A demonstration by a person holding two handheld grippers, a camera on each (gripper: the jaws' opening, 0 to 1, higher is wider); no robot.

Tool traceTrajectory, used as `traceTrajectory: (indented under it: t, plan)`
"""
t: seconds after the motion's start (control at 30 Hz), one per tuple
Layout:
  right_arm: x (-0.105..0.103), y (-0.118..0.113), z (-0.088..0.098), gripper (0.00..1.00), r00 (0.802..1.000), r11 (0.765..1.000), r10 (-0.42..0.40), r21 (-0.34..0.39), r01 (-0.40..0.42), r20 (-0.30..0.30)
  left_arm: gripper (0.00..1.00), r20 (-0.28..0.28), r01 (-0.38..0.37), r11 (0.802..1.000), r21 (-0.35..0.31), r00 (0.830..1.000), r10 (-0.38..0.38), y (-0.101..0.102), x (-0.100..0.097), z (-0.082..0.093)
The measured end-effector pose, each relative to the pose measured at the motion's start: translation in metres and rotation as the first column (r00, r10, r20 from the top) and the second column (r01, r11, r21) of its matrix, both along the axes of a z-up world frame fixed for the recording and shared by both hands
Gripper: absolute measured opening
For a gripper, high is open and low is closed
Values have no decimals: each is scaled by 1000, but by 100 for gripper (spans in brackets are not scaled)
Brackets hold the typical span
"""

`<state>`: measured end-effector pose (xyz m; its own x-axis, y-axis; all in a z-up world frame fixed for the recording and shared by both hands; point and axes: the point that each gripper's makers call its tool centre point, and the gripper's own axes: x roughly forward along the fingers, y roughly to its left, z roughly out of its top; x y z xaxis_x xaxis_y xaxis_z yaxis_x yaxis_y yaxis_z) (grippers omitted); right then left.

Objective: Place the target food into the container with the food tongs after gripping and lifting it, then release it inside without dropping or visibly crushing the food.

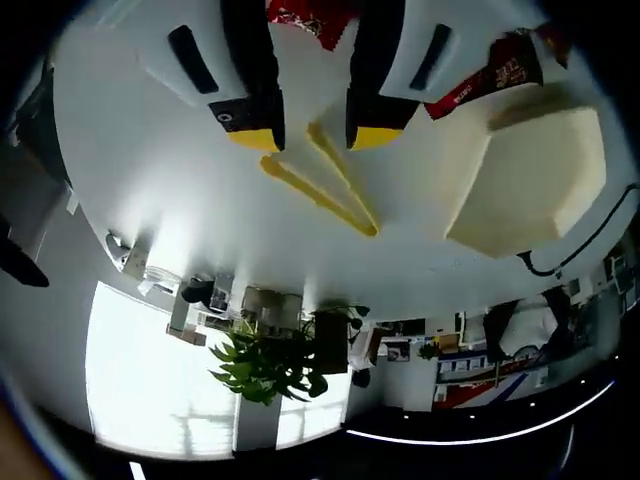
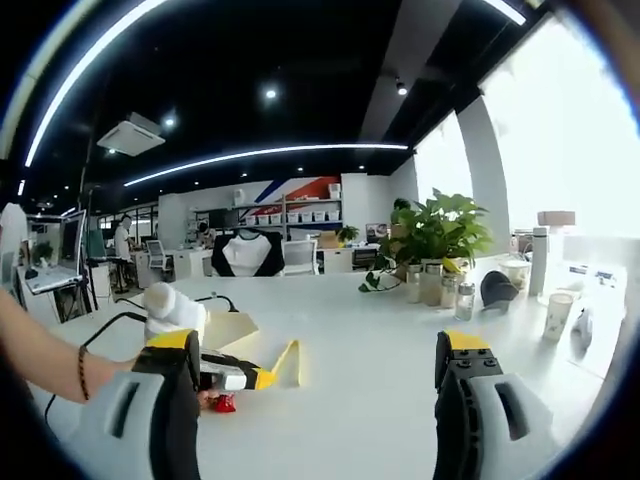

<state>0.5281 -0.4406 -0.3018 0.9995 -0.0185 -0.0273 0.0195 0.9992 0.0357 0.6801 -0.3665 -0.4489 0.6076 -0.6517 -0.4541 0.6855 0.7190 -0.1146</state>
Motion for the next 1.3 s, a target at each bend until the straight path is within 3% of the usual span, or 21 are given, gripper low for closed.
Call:
traceTrajectory:
  t: [0.27,0.33,0.4,0.77,0.87,1.2,1.3]
  plan:
    - [0,-2,-1,100,1000,1000,4,-1,-4,-9,14,-6,-9,999,38,1000,9,-3,3,-7]
    - [0,-3,0,100,1000,1000,1,-3,-1,-8,13,-29,-6,1000,31,1000,7,-6,2,-10]
    - [0,-3,1,100,1000,1000,6,-3,-6,-9,10,-5,0,996,87,1000,0,-3,3,-14]
    - [-1,-4,1,100,1000,1000,10,-5,-10,-15,4,41,9,992,127,999,-14,-1,5,-13]
    - [-1,-6,0,100,1000,1000,6,0,-6,-18,2,47,9,994,112,999,-15,0,8,-10]
    - [1,-7,-2,100,1000,1000,8,16,-8,-30,2,136,89,990,106,985,-103,-8,4,11]
    - [1,-10,-4,100,999,999,-5,37,6,-35,1,202,144,979,141,964,-171,-8,-1,17]
